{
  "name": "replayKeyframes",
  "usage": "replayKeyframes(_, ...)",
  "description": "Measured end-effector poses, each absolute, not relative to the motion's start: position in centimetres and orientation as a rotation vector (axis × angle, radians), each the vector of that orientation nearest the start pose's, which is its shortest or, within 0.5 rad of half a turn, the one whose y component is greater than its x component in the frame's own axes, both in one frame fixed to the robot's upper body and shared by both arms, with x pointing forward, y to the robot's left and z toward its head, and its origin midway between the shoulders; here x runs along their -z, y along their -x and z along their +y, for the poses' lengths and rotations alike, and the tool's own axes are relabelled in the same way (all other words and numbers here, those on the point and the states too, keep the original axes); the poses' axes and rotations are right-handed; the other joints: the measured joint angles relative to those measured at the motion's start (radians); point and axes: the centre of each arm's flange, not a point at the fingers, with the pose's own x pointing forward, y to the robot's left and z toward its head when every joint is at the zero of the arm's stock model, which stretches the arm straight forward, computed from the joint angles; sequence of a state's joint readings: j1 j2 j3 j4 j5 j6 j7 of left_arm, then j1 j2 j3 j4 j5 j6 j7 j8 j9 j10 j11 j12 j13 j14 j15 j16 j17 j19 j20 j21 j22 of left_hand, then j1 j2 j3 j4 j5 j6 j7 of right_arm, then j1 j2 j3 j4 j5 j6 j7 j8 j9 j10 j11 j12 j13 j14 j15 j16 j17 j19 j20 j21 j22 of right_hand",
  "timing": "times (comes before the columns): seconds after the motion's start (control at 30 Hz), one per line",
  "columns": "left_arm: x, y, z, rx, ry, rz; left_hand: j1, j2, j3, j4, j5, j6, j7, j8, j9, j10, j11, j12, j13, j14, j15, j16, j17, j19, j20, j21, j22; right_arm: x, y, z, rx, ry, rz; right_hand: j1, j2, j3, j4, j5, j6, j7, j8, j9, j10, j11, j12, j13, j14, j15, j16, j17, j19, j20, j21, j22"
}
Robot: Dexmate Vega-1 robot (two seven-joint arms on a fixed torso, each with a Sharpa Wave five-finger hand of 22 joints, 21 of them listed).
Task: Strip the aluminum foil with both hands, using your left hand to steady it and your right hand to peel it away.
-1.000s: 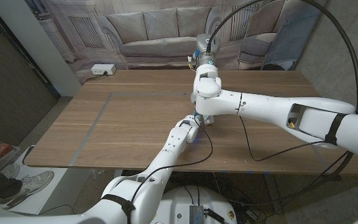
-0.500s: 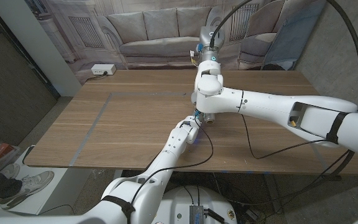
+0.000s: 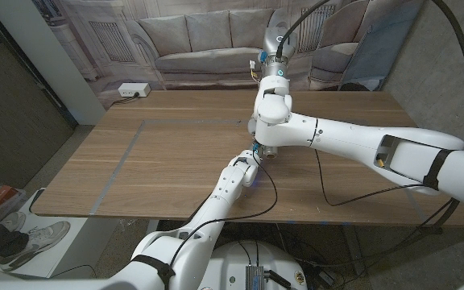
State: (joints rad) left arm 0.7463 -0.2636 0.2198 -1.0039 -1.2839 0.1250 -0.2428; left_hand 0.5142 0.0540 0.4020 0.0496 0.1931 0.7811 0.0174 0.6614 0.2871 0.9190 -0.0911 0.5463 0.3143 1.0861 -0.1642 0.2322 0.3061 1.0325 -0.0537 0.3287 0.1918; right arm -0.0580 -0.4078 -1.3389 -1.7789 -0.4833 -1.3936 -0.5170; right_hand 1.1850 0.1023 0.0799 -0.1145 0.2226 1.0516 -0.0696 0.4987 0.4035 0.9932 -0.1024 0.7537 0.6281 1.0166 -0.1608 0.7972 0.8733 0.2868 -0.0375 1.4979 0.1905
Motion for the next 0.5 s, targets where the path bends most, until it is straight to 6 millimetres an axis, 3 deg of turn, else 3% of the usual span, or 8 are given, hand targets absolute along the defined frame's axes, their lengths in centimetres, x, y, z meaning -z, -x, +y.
replayKeyframes(0.23,4.9,-66.4,-3.3,0.815,1.315,-0.092,-0.011,-0.011,0.0,0.0,0.0,-0.031,-0.006,-0.011,0.0,-0.017,-0.005,0.0,0.003,-0.006,-0.006,-0.019,-0.011,0.0,0.0,0.0,-0.001,-18.6,-52.5,-5.6,0.87,1.323,-0.714,0.0,0.0,-0.003,0.003,0.0,0.0,0.0,-0.008,0.002,0.0,0.0,0.0,0.0,0.0,0.0,-0.006,0.001,0.0,0.0,0.0,0.0)
replayKeyframes(0.3,4.8,-66.5,-3.4,0.83,1.314,-0.098,-0.029,-0.029,-0.007,0.007,-0.002,-0.058,-0.009,-0.024,0.0,-0.036,-0.003,-0.008,0.004,-0.02,-0.01,-0.025,-0.014,-0.006,0.005,-0.002,-0.001,-18.7,-52.3,-5.5,0.871,1.324,-0.721,0.0,0.0,-0.003,0.003,0.0,0.0,0.0,-0.008,0.002,0.0,0.0,-0.007,0.0,0.0,0.0,-0.006,0.005,0.0,0.0,0.0,0.0)
replayKeyframes(0.4,4.8,-66.8,-3.6,0.854,1.309,-0.105,-0.061,-0.061,-0.026,0.026,-0.015,-0.114,-0.022,-0.057,-0.013,-0.075,0.002,-0.027,-0.001,-0.061,-0.002,-0.04,-0.015,-0.028,0.02,-0.015,-0.001,-18.8,-52.1,-5.3,0.871,1.324,-0.731,0.0,0.0,-0.003,0.003,0.0,0.0,0.0,-0.008,0.003,0.0,0.0,-0.007,0.0,0.0,0.0,-0.01,0.005,0.0,0.0,0.0,0.0)
replayKeyframes(0.5,4.6,-67.0,-3.9,0.898,1.291,-0.106,-0.112,-0.111,-0.057,0.057,-0.016,-0.228,-0.063,-0.124,-0.039,-0.157,0.009,-0.084,-0.025,-0.152,0.023,-0.049,-0.036,-0.046,0.039,-0.031,-0.001,-18.9,-51.9,-5.0,0.874,1.325,-0.742,0.0,0.0,-0.004,0.004,0.0,0.0,0.0,-0.008,0.003,0.0,0.0,-0.007,0.004,0.004,-0.004,-0.01,0.006,0.0,0.0,0.0,0.0)
